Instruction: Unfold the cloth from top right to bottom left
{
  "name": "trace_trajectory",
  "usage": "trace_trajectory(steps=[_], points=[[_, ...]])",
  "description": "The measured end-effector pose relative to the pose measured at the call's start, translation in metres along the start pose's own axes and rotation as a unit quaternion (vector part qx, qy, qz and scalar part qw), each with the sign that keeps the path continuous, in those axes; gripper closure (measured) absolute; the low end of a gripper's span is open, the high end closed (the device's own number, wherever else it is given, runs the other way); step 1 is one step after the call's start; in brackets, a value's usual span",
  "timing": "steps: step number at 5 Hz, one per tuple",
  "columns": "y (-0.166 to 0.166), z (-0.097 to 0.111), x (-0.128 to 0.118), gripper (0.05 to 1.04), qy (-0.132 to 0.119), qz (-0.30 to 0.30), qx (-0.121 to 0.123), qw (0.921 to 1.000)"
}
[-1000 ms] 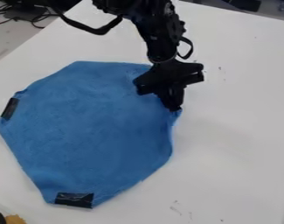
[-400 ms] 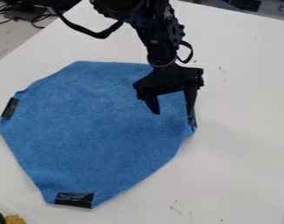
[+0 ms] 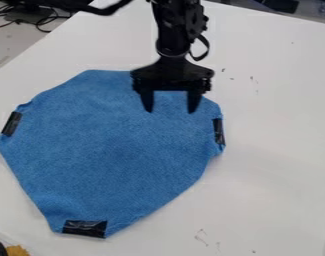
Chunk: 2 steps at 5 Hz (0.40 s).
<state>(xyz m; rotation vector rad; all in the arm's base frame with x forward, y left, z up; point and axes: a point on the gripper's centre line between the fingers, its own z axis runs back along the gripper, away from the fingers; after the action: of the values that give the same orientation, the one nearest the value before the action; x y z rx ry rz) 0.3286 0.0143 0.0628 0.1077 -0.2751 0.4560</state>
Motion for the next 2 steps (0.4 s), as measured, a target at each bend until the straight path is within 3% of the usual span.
trace_trajectory(steps=[2], points=[[0.0068,-0.0024,-0.0111,0.082,0.007,-0.015,0.008,0.9998]])
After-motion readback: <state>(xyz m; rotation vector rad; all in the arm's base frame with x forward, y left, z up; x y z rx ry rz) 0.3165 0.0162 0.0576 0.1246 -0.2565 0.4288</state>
